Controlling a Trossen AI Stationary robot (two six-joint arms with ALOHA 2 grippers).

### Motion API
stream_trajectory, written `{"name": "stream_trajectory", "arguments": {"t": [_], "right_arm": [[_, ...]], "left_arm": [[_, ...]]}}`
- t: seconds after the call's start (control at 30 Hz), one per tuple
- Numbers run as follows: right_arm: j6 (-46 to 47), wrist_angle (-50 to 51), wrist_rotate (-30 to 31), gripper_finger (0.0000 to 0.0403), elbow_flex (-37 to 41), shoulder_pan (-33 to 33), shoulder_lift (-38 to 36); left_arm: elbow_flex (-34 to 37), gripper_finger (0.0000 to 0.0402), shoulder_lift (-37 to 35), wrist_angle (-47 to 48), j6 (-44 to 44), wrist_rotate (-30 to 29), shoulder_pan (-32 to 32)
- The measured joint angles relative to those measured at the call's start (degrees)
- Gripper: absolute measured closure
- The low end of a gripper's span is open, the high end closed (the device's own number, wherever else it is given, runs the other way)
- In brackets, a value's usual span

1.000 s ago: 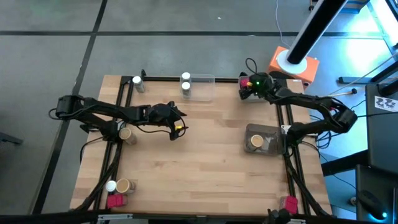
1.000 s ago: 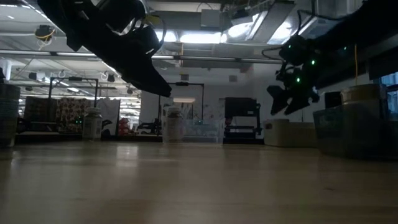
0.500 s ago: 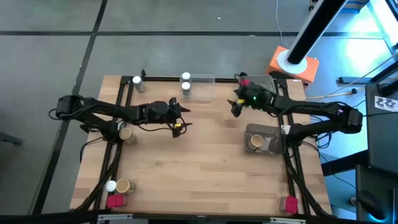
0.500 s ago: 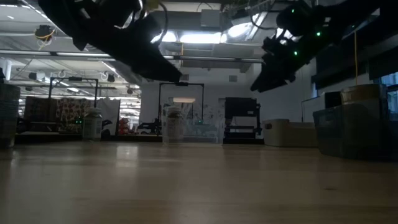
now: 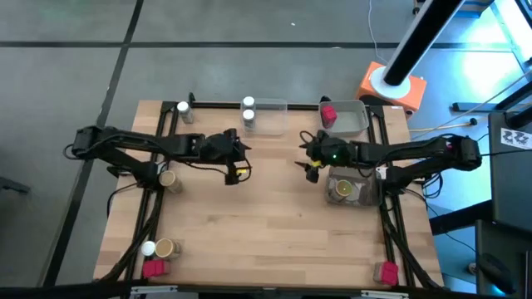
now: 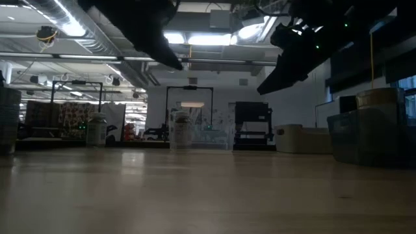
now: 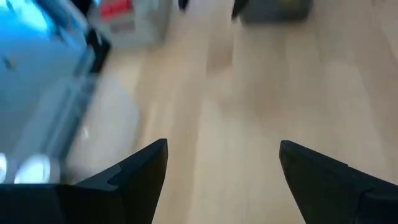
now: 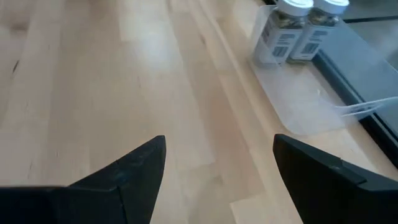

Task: Sort spices by type
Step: Put the top brown seasoning bottle into the black bin

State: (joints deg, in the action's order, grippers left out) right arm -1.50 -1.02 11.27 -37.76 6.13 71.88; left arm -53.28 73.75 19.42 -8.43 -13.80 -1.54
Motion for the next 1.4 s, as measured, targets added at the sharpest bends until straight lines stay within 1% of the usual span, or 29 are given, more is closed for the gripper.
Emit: {"name": "stream_trajectory", "arguments": {"t": [0.1,0.23,0.33,0.47,0.67,0.8,0.87,0.93,1.03,1.23,1.4], "right_arm": [[-0.08,-1.95,0.94,0.0107,0.00,-1.80,1.54],[-0.51,-4.82,1.13,0.0107,-0.02,-3.27,3.03],[-0.55,-5.22,1.15,0.0107,-0.02,-3.22,3.37],[-0.52,-5.42,1.18,0.0107,-0.02,-3.12,3.37],[-0.52,-5.51,1.18,0.0107,-0.02,-3.12,3.37],[-0.52,-5.39,1.18,0.0107,-0.02,-3.12,3.37],[-0.52,-5.32,1.18,0.0107,-0.02,-3.12,3.37],[-0.52,-5.24,1.18,0.0107,-0.02,-3.12,3.37],[-0.52,-4.85,1.15,0.0107,-0.02,-3.12,3.37],[-0.52,-4.66,1.15,0.0107,-0.02,-3.12,3.37],[-0.52,-4.66,1.15,0.0107,-0.02,-3.14,3.37]], "left_arm": [[-5.25,0.0109,-0.02,15.18,6.63,-0.73,2.23],[-9.83,0.0109,-0.04,32.78,16.83,-1.03,4.73],[-10.47,0.0109,-0.04,43.53,23.67,-1.09,6.11],[-9.50,0.0109,-0.02,53.56,27.91,-1.08,7.00],[-7.54,0.0109,-0.02,62.87,32.03,-1.01,7.23],[-6.20,0.0109,-0.02,68.38,35.35,2.21,7.23],[-5.66,0.0109,-0.56,68.98,35.98,4.07,7.74],[-5.53,0.0109,-1.71,69.02,36.39,4.64,8.56],[-5.51,0.0109,-3.93,69.83,36.97,4.56,9.61],[-5.48,0.0109,-9.03,70.61,40.83,3.56,11.78],[-4.68,0.0109,-11.92,70.56,40.54,3.53,14.37]]}}
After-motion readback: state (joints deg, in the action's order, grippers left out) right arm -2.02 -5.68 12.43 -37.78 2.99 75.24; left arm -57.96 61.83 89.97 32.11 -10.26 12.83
